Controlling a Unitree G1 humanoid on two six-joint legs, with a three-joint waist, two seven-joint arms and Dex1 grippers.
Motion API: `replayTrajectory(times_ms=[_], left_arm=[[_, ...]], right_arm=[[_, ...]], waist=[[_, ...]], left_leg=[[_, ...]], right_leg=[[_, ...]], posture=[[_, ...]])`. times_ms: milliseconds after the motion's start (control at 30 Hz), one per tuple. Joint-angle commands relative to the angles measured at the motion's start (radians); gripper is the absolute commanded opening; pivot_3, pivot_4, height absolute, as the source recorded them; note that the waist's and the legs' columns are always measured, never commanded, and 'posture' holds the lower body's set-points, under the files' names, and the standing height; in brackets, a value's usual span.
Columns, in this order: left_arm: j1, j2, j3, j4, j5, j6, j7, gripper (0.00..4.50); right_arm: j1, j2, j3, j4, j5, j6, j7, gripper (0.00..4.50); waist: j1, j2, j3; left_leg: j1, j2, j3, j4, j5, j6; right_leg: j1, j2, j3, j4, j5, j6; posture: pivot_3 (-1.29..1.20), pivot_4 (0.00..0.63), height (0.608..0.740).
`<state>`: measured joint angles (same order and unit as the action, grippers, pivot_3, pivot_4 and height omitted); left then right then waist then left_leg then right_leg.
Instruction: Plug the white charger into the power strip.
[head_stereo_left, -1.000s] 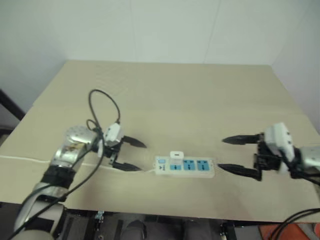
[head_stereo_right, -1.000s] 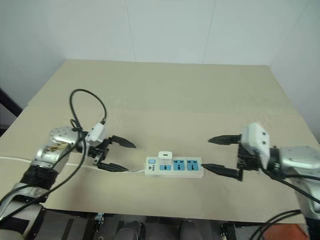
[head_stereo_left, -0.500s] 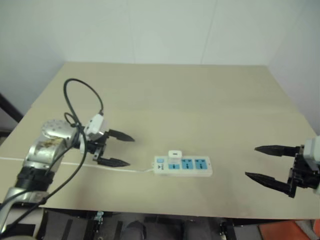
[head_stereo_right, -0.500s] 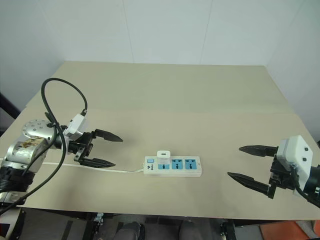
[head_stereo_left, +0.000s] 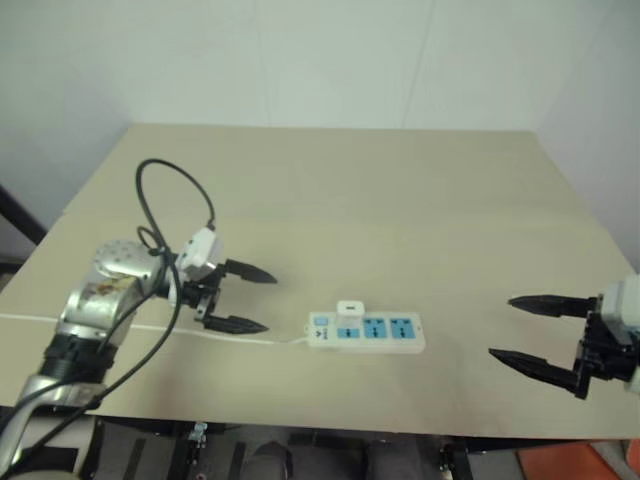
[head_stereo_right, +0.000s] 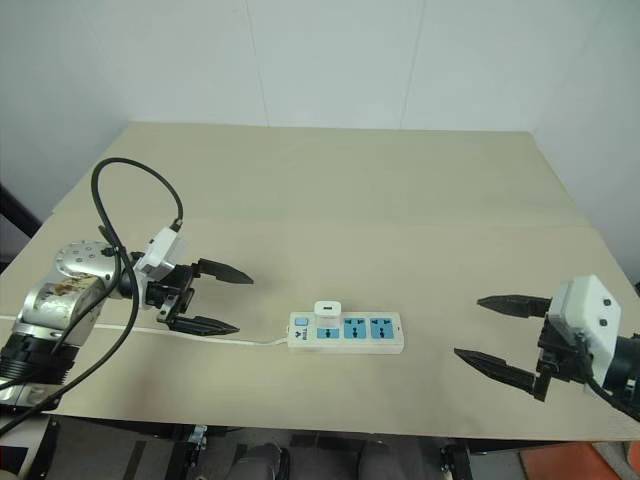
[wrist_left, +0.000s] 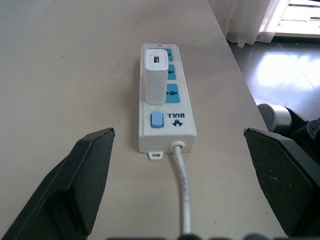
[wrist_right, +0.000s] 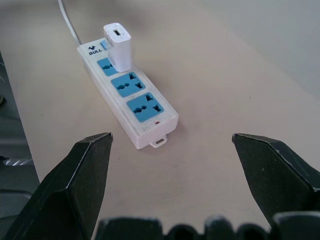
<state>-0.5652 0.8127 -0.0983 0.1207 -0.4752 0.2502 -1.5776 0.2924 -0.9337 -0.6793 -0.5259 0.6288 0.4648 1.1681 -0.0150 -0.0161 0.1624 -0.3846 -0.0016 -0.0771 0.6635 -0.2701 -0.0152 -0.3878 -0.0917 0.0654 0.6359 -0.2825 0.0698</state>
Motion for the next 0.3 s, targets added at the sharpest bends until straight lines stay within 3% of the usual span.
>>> replayTrajectory(times_ms=[33,300], left_arm=[[-0.018,-0.002,0.023,-0.034,-0.011,0.007,0.001,4.49],[-0.026,-0.003,0.024,-0.029,-0.004,0.007,-0.010,4.49]], right_arm=[[0.001,-0.003,-0.014,-0.031,0.008,-0.008,-0.008,4.50],[0.010,0.000,-0.005,-0.038,0.008,-0.014,-0.011,4.50]], waist=[[0.000,0.000,0.000],[0.000,0.000,0.000]], left_leg=[[0.000,0.000,0.000,0.000,0.000,0.000],[0.000,0.000,0.000,0.006,0.000,0.000]], right_leg=[[0.000,0.000,0.000,0.001,0.000,0.000],[0.000,0.000,0.000,0.006,0.000,0.000]], posture=[[0.00,0.150,0.740],[0.00,0.150,0.740]])
